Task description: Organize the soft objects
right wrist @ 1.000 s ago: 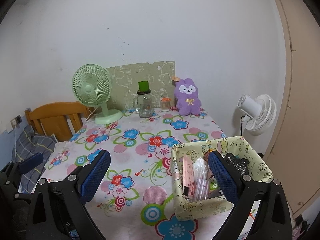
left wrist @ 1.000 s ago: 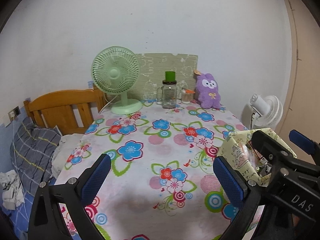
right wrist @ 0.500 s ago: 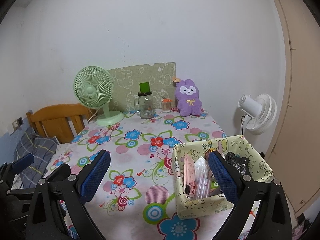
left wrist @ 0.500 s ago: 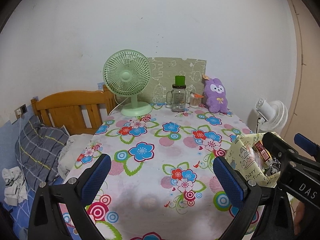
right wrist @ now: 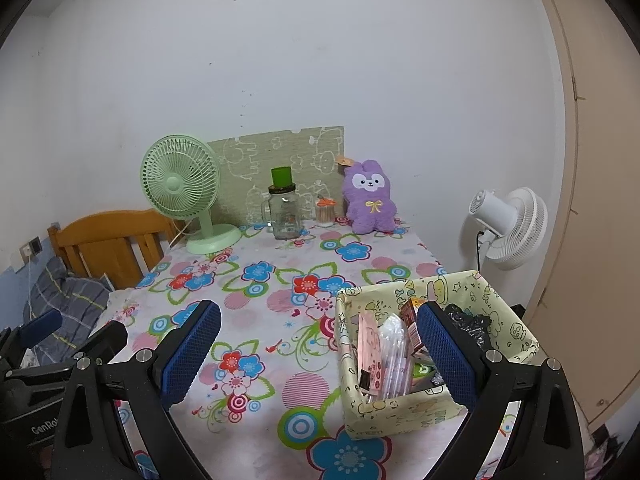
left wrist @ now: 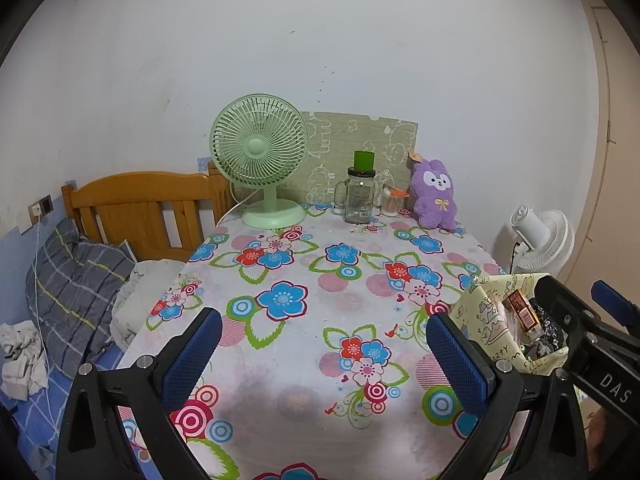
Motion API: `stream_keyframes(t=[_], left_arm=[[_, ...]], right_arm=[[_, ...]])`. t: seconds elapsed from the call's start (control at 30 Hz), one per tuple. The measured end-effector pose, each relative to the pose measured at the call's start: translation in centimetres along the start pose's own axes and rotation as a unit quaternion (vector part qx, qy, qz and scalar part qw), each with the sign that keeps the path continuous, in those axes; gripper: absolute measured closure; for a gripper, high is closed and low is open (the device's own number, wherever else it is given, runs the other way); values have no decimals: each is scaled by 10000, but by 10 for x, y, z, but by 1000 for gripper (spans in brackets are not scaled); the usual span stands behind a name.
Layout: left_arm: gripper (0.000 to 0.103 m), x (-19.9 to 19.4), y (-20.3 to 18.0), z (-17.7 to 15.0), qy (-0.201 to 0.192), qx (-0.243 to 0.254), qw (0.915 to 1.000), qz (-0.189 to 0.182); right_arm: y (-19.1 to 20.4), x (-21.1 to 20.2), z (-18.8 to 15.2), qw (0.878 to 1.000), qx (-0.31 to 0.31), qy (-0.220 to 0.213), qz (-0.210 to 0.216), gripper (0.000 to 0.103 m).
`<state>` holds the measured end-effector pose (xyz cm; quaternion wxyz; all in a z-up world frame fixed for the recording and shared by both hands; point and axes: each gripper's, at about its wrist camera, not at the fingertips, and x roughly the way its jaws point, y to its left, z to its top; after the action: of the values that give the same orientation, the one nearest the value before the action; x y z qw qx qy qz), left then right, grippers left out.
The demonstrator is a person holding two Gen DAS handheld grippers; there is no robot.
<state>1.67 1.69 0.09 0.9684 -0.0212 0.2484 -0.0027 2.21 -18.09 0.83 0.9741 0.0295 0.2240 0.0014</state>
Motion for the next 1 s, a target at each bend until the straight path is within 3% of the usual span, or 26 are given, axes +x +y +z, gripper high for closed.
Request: stream_keyframes(t=[1.0], left_arm=[[0,-5,-6,2,-54,52,10000,19]], right_arm=[[-3,-4,-2,10000,-6,-15,4,3]])
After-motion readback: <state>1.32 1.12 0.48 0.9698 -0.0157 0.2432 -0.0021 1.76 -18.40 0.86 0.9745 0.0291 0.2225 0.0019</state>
